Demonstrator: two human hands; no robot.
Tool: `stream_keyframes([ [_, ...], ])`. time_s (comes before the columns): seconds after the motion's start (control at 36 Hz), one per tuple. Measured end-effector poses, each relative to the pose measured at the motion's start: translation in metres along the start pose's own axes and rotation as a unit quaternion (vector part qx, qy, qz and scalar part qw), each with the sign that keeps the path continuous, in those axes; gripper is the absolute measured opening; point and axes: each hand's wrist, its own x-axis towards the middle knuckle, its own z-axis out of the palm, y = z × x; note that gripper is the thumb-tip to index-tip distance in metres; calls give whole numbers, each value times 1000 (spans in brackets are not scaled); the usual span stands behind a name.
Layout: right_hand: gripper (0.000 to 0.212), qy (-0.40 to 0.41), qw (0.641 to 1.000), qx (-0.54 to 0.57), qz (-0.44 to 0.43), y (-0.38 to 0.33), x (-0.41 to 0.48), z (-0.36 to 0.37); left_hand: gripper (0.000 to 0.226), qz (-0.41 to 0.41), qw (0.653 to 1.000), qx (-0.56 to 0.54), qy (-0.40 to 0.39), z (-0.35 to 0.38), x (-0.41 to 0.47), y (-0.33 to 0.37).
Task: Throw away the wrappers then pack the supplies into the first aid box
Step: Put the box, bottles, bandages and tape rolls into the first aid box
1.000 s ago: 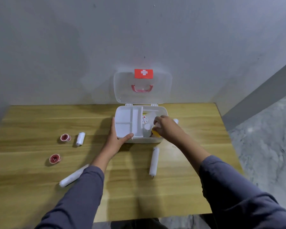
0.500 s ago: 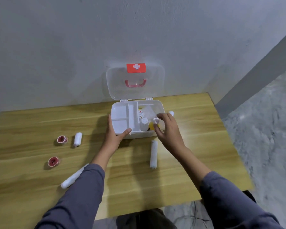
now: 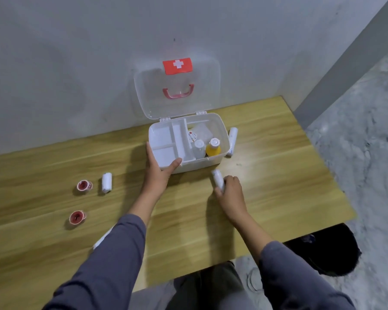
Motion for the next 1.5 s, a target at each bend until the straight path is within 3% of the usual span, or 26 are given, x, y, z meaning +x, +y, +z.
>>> stream_keyframes([
  [0.19,17,95,988,106,67,10,31,-32,101,8,1000,-9,7,1,-2,2],
  [0.36,28,107,983,119,87,-5,93,-52,105,-4,1000,-1,3,-1,-3,4],
  [0.58,54,19,996,-16,86,-28,140,-46,117,-22,1000,-9,1,-3,-5,4],
  [0.75,44,-6,996,-57,71,-27,140,-46,110,-30,999,-17,11,1,-5,3],
  [0.92,40,0,992,89,90,-17,130,-66,118,-38,999,-23,-4,-2,-7,8],
  [1.03,41,30,982,179,56,-22,122,-88,114,-39,999,-13,-1,-2,-8,9],
  [1.22,18,57,930,363,-9,-57,116,-115,105,-38,999,-6,-2,-1,-7,8],
  [1.5,19,54,901,428,-48,-89,119,-88,106,-45,999,-17,-9,-2,-7,9],
])
